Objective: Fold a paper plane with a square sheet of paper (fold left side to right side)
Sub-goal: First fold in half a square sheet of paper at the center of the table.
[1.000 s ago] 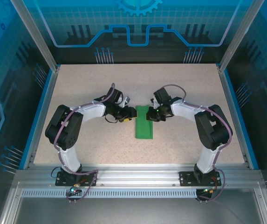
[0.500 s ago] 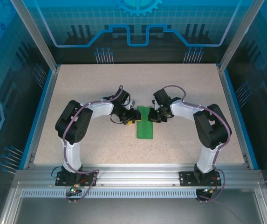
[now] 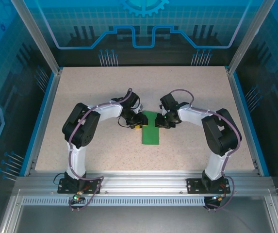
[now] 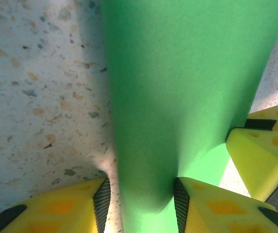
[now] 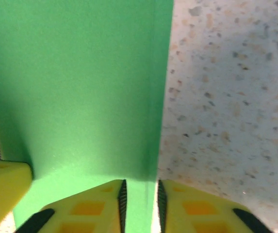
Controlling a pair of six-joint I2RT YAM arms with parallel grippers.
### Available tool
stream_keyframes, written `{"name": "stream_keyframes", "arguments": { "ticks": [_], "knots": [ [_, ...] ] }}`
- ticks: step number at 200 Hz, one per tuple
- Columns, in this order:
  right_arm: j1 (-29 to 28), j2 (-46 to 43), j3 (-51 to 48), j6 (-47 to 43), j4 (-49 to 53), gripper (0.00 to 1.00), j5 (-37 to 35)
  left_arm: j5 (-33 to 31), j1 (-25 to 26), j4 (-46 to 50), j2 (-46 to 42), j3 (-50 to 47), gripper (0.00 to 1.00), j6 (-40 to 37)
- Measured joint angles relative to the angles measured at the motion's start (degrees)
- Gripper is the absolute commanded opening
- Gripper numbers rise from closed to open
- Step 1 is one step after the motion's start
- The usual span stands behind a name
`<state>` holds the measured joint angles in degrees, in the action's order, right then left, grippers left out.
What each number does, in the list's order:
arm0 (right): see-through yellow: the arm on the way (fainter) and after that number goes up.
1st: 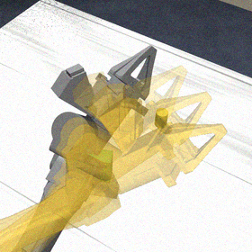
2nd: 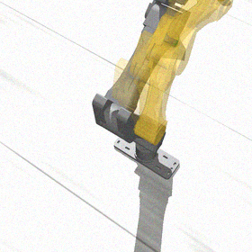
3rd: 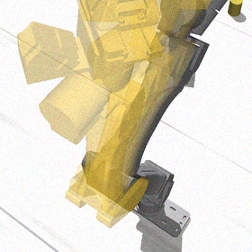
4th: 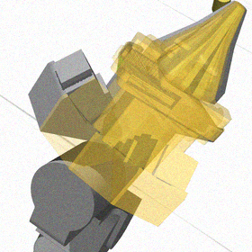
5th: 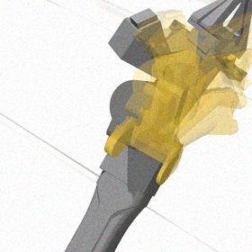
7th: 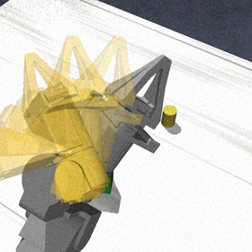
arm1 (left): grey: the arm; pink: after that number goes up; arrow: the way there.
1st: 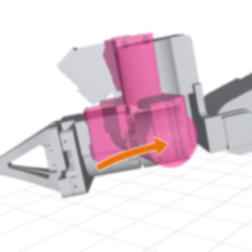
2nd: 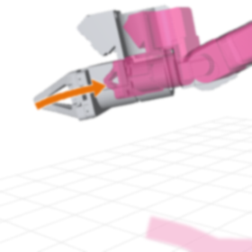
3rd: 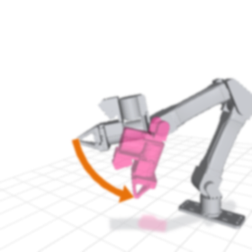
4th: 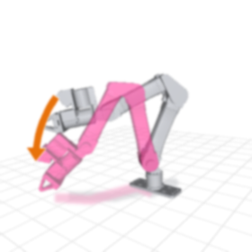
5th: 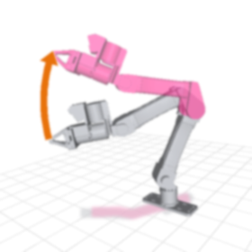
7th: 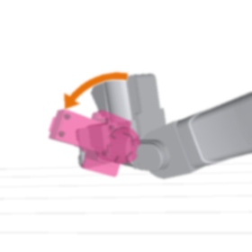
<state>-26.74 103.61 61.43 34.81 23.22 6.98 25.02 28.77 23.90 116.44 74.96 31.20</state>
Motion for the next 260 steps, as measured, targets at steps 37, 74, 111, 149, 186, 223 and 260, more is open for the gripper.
{"name": "stream_keyframes", "arguments": {
  "ticks": [37,74,111,149,186,223,260],
  "knots": [
    [0.1,-8.0,-4.4,0.1,-0.4,0.52,-5.9,-0.5,0.2,1.6,0.6,1.2,0.42,-0.3],
    [1.4,-16.9,-9.9,1.9,-2.4,0.72,-10.3,-0.7,0.4,3.1,1.2,2.4,0.43,-1.4],
    [3.6,-22.5,-16.2,4.2,-4.5,0.84,-12.6,-1.0,0.6,5.0,1.9,3.8,0.43,-1.9],
    [5.3,-26.3,-18.9,5.6,-5.0,0.85,-13.6,-1.2,0.7,6.9,2.7,5.4,0.44,-2.9],
    [5.9,-27.6,-19.5,5.9,-5.5,0.85,-14.1,-1.2,0.7,8.0,3.2,6.2,0.44,-3.1],
    [5.9,-27.6,-19.5,5.9,-5.8,0.85,-14.1,-1.2,0.8,8.9,3.7,7.1,0.44,-3.1],
    [5.9,-27.7,-19.7,5.9,-6.0,0.85,-14.1,-1.2,0.8,10.0,4.2,8.0,0.45,-3.2]
  ]
}}
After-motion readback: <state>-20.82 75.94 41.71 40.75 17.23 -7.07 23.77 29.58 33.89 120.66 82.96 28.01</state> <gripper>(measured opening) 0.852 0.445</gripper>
